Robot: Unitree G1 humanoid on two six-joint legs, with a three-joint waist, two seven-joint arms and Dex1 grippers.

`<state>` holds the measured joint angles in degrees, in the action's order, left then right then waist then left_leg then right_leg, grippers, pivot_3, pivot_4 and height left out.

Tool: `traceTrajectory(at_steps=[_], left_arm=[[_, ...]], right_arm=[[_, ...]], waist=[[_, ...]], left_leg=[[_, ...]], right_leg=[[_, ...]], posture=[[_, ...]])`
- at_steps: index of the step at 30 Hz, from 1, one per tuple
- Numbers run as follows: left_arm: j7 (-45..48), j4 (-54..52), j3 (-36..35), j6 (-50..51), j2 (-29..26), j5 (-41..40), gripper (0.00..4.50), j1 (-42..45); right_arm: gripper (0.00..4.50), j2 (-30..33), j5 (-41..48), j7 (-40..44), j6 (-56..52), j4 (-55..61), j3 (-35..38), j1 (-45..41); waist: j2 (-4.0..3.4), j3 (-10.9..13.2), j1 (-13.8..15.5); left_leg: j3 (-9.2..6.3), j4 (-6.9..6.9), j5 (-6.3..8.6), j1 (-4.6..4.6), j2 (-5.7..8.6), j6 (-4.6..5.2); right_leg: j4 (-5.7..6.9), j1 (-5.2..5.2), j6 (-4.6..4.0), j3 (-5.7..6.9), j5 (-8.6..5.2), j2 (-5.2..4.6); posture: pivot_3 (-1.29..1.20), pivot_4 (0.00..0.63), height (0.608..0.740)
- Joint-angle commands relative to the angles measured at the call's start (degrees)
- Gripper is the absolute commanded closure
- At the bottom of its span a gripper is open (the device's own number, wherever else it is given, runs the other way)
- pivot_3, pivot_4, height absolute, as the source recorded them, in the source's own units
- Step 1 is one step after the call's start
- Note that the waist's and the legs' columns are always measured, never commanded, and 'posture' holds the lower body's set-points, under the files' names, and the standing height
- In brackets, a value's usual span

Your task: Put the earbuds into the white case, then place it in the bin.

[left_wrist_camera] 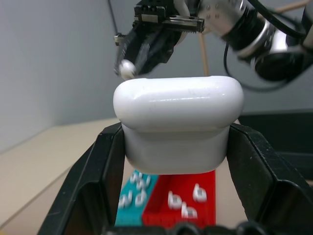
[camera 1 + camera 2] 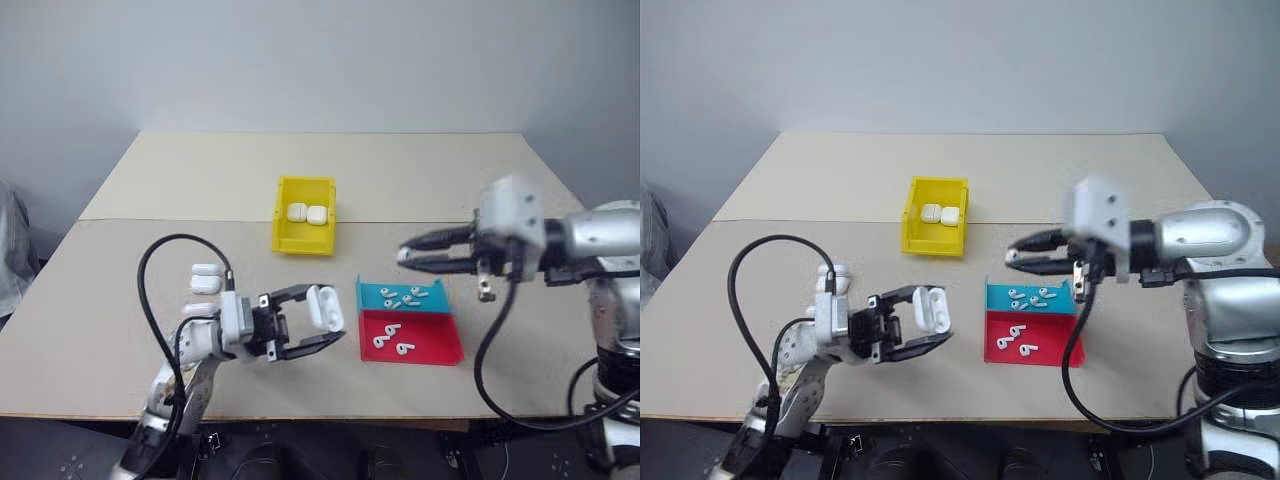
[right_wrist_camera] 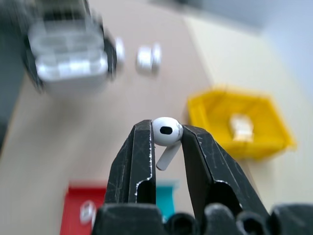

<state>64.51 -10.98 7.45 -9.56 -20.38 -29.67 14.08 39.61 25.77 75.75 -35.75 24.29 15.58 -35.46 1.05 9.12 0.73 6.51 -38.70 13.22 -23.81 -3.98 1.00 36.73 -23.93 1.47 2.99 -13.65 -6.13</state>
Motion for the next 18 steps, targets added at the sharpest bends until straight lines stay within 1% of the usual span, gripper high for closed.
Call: traceTrajectory(at_steps=[1,3,5,8,13,18], left_arm=[[0.9,-1.7,0.3,1.6,0.1,-2.1,1.7,2.5],[1.6,-2.0,0.2,2.4,0.1,-2.9,1.7,3.6],[2.4,-2.4,0.0,3.3,-0.2,-3.9,1.7,4.3],[3.3,-3.2,-0.2,4.7,-0.9,-4.9,1.7,5.2],[4.1,-4.5,-0.3,5.9,-1.9,-5.3,1.7,5.6],[3.7,-5.5,-0.5,6.6,-2.5,-4.9,1.7,5.2]], right_arm=[[3.77,-6.6,12.7,-5.1,2.2,3.6,5.4,0.8],[3.77,-10.9,16.1,-6.7,5.1,5.3,4.5,2.2],[3.77,-13.7,17.6,-7.3,7.7,5.7,2.7,3.3],[3.77,-16.5,15.3,-8.4,12.1,4.3,-2.1,4.1],[3.77,-17.6,11.0,-7.2,20.3,0.2,-8.3,4.1],[3.77,-16.9,10.4,-6.4,24.3,-1.7,-10.9,4.5]], waist=[[-0.01,0.0,-0.3],[-0.04,0.0,-0.5],[-0.05,0.0,-0.5],[-0.06,0.0,-0.5],[-0.07,0.0,-0.5],[-0.07,0.0,-0.4]], left_leg=[[0.01,0.01,0.0,0.0,0.0,0.0],[0.02,0.06,0.0,0.01,-0.01,0.0],[0.01,0.07,-0.01,0.02,-0.02,-0.01],[0.03,0.03,-0.01,0.02,-0.02,-0.01],[0.03,0.04,-0.01,0.02,-0.01,-0.01],[0.04,0.04,-0.01,0.02,-0.01,-0.01]], right_leg=[[0.01,-0.04,0.0,-0.02,0.0,0.0],[0.08,-0.1,0.0,-0.09,0.0,0.05],[0.08,-0.1,0.0,-0.07,0.0,0.06],[0.08,-0.08,0.0,-0.09,0.0,0.06],[0.06,-0.08,0.0,-0.09,0.0,0.06],[0.05,-0.09,0.0,-0.09,0.0,0.06]], posture=[[0.0,0.15,0.74],[0.0,0.15,0.74],[0.0,0.15,0.74],[0.0,0.15,0.74],[0.0,0.15,0.74],[0.0,0.15,0.74]])
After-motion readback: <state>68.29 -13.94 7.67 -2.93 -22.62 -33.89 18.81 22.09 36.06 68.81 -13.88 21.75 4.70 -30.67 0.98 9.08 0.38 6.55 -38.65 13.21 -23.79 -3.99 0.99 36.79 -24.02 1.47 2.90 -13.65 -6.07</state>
